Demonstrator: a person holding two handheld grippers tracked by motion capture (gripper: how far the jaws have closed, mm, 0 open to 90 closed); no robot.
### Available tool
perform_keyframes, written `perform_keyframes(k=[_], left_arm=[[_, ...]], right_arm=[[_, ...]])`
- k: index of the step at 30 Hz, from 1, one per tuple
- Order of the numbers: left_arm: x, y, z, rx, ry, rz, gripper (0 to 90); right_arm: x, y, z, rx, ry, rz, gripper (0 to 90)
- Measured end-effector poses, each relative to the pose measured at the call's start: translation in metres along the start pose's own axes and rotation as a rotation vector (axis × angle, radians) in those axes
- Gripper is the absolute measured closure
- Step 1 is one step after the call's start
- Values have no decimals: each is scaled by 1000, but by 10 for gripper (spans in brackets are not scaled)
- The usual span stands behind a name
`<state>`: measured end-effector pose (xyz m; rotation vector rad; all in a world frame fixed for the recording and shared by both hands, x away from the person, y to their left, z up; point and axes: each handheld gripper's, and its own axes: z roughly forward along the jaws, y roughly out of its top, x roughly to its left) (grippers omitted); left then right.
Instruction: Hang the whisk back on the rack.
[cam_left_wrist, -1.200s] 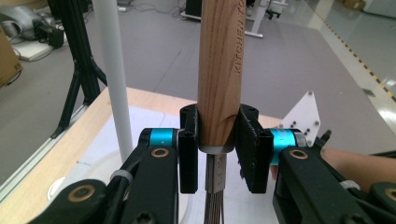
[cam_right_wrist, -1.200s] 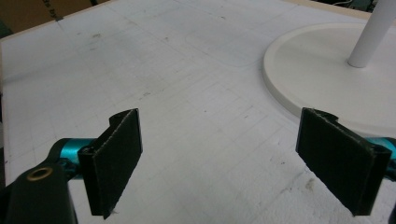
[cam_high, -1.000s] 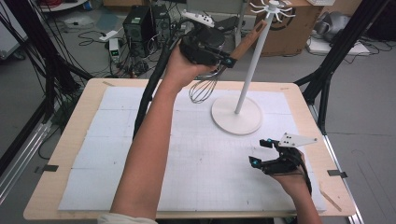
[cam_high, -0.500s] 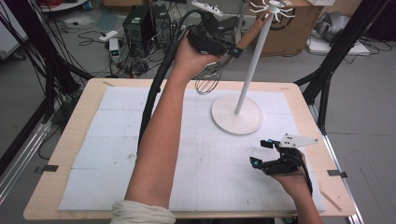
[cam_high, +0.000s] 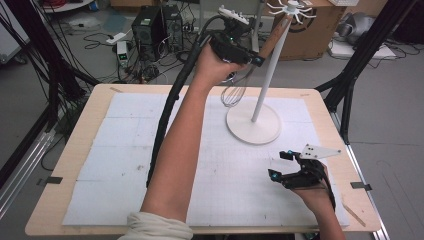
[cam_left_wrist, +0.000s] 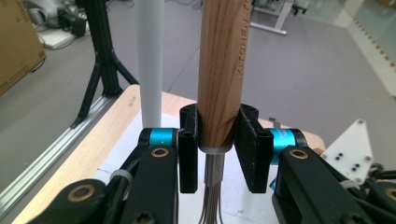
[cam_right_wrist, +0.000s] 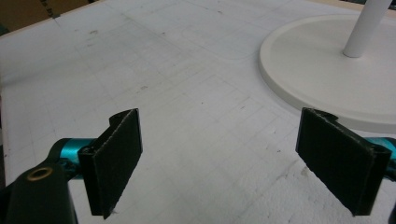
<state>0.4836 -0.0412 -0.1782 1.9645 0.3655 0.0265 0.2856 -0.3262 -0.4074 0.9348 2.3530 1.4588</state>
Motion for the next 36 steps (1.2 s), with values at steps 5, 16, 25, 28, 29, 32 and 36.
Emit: perform_keyframes(k=[5,16,25,28,29,32,36], left_arm=[[0,0,8,4,39,-12,706],[-2,-9,2,56,61,-8,444],[-8,-23,-13,60,2,-10,350],[-12,-29,-20,60,-5,-5,308],[-12,-31,-22,57,-8,-5,295],[-14,-39,-31,43,-22,0,268],[-18,-53,-41,26,-41,0,227]], right_arm=[[1,0,-1,-2,3,-1,139],[3,1,1,-2,5,-10,139],[4,3,2,0,9,-11,139],[3,3,0,-11,8,-7,139],[2,3,0,-8,10,-4,139],[2,3,1,-10,9,-5,139],[2,4,3,-7,10,-9,139]])
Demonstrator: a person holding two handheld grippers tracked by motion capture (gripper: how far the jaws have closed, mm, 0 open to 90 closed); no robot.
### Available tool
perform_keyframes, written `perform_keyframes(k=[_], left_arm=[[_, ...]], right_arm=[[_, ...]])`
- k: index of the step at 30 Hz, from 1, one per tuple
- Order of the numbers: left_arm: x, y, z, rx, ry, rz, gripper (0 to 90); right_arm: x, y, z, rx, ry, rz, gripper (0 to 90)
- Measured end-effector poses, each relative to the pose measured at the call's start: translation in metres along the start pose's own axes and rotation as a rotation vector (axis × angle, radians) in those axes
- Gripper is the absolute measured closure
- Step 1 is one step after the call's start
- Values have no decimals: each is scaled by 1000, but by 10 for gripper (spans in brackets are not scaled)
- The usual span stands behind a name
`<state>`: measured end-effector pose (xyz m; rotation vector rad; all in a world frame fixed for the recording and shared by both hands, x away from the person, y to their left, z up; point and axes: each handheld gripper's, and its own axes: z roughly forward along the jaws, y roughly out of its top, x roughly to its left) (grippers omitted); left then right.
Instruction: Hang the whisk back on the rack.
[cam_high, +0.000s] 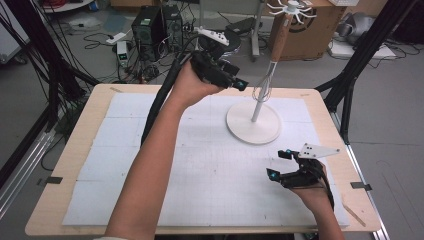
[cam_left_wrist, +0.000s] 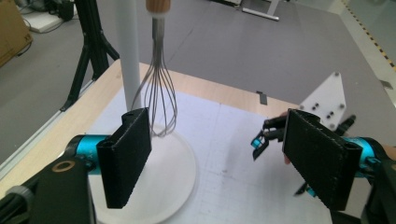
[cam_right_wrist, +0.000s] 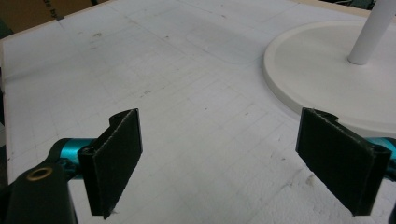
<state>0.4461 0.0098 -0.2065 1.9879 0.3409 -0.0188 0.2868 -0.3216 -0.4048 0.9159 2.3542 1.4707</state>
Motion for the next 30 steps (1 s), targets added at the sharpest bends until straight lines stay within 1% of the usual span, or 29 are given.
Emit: perform_keyframes(k=[3,5,8,9,10,11,12,13,14,17,18,21,26,28,29,30], left_arm=[[-3,-13,-6,-12,1,-9,170],[-4,-24,-8,-15,-7,-20,161],[-4,-37,-14,5,-2,-17,141],[-5,-40,-15,-2,-3,-27,130],[-5,-45,-19,-4,-6,-24,123],[-6,-49,-21,-10,-7,-31,122],[-7,-54,-23,-17,-8,-31,119],[-9,-59,-25,-25,-18,-34,117],[-9,-65,-26,-27,-23,-33,115],[-11,-80,-30,-20,-22,-49,97],[-11,-84,-32,-15,-22,-44,85],[-13,-94,-39,-35,-30,-49,73],[-19,-108,-51,-59,-26,-51,59],[-22,-114,-56,-65,-25,-40,55],[-24,-117,-58,-64,-18,-36,52],[-26,-119,-59,-61,-9,-34,21]], right_arm=[[0,0,0,0,0,0,139],[0,1,1,2,0,0,139],[1,1,2,7,1,-1,139],[1,1,3,6,2,-2,139],[0,1,3,6,1,-4,139],[0,1,4,8,1,-7,139],[1,1,4,9,1,-1,139],[1,1,4,11,-1,-1,139],[0,1,5,8,-1,-7,139],[1,1,5,12,-2,-5,139],[1,1,5,12,-3,-7,139],[1,1,6,14,-3,-6,139],[1,1,8,22,-2,-8,139],[1,1,8,21,-3,-10,139],[2,1,9,23,-2,-8,139],[2,1,9,25,-2,-10,139]])
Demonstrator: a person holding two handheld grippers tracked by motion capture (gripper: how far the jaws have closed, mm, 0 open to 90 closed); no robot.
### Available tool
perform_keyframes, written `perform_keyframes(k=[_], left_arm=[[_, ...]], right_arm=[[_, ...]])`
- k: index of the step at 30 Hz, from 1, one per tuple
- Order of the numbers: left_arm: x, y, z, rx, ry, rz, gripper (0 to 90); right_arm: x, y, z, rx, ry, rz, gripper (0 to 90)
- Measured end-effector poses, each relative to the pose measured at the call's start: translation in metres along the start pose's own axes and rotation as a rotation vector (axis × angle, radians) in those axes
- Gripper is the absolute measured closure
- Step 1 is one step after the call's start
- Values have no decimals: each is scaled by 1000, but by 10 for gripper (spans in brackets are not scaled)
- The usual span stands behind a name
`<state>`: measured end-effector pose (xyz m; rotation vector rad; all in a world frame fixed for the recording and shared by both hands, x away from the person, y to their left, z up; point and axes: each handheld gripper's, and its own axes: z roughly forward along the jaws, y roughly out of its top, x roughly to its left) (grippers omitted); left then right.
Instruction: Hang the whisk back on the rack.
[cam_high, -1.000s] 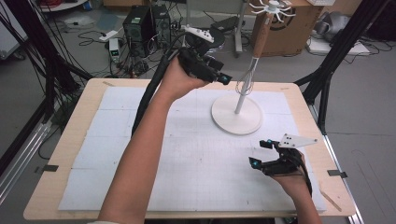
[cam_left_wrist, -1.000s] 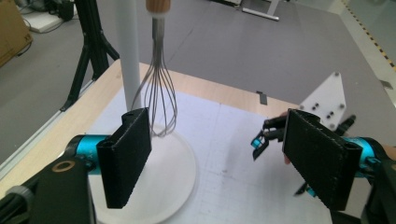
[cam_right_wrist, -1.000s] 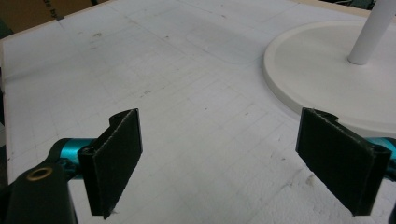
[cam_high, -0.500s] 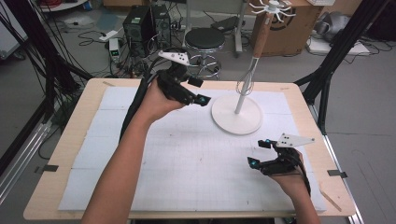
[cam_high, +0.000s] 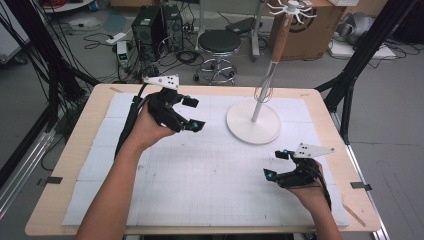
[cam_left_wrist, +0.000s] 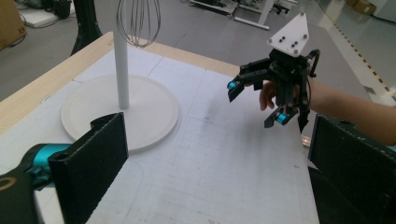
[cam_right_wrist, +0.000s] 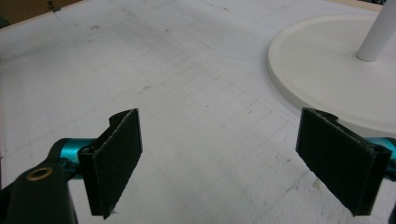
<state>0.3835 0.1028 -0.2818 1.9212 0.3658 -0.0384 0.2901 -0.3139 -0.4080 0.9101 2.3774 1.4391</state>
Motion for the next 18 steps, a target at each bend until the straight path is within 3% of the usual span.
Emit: perform_keyframes(k=[9,13,18], left_arm=[[-13,-29,-17,-15,28,13,16],[-17,-44,-24,-20,21,25,16],[-21,-62,-31,-23,27,12,16]], right_arm=[[0,0,2,4,0,-7,139],[1,0,3,6,1,-1,139],[1,0,5,16,1,-3,139]])
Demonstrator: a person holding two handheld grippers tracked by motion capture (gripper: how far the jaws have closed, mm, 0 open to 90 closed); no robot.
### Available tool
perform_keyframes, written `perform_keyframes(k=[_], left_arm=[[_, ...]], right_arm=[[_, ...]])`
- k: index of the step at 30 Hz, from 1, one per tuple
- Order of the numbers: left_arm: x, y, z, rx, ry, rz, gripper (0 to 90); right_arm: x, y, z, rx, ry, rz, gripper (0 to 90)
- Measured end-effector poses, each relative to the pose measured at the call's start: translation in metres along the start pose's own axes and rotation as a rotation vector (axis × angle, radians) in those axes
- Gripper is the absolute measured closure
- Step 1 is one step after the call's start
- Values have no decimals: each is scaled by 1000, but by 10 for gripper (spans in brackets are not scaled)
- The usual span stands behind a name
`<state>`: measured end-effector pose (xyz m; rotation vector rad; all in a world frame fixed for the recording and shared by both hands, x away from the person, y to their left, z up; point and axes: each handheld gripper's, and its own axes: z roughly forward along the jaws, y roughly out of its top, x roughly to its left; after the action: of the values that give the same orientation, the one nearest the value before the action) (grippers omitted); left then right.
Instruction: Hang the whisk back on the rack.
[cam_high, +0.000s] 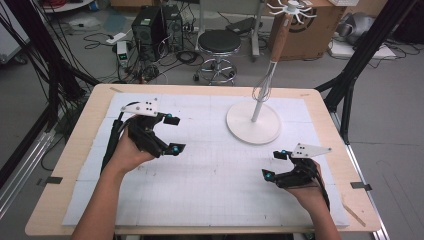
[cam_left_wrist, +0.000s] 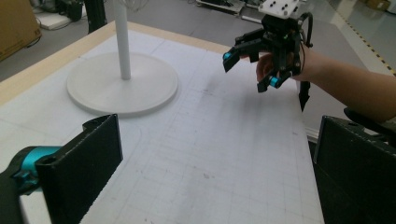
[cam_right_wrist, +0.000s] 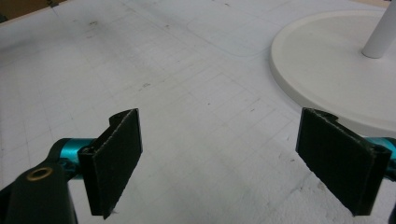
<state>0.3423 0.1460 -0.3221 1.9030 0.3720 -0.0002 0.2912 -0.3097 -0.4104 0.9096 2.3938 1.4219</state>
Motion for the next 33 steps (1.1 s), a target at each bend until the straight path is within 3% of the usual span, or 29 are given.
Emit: perform_keyframes(k=[12,21,25,30,33], left_arm=[[-11,-42,-8,9,24,-31,16],[-22,-67,-8,14,31,-26,16],[-23,-73,-7,59,46,-30,16],[-24,-80,-11,79,54,-32,16],[-23,-83,-16,67,62,-35,16]], right_arm=[[-1,-1,1,4,-6,1,139],[-1,-1,1,8,-9,5,139],[-1,-2,1,11,-9,5,139],[-1,-2,1,11,-8,3,139],[-2,-2,2,13,-5,2,139]])
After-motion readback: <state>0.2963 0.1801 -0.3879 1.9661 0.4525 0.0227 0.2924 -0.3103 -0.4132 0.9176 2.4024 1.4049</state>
